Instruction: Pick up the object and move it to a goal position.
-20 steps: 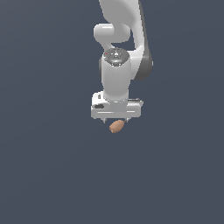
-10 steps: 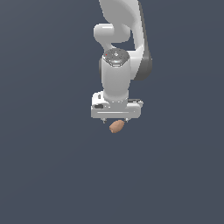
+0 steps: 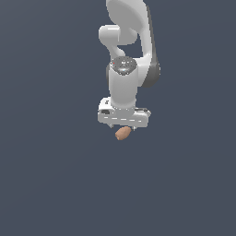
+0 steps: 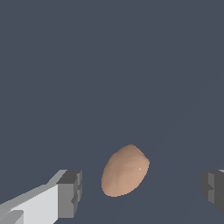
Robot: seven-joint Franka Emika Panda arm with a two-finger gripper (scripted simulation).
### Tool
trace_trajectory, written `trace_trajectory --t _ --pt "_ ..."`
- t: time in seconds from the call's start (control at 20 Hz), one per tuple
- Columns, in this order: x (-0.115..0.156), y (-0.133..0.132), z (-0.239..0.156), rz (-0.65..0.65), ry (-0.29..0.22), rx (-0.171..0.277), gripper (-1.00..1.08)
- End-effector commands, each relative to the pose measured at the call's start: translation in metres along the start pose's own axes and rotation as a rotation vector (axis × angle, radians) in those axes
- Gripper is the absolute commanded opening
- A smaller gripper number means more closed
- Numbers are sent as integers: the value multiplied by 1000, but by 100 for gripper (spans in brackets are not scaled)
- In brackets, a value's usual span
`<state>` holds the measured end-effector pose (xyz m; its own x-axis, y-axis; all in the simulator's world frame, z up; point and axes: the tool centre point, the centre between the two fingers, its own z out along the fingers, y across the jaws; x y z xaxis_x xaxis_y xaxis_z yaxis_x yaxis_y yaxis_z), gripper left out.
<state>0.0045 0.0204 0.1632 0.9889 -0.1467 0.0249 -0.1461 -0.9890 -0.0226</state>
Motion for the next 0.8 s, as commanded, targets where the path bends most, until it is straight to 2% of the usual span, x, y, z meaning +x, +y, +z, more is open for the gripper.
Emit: trace_trajectory --t 0.0,0.75 --pt "-4 -1 6 56 -3 -1 100" --pt "-33 -4 46 454 -15 -13 100"
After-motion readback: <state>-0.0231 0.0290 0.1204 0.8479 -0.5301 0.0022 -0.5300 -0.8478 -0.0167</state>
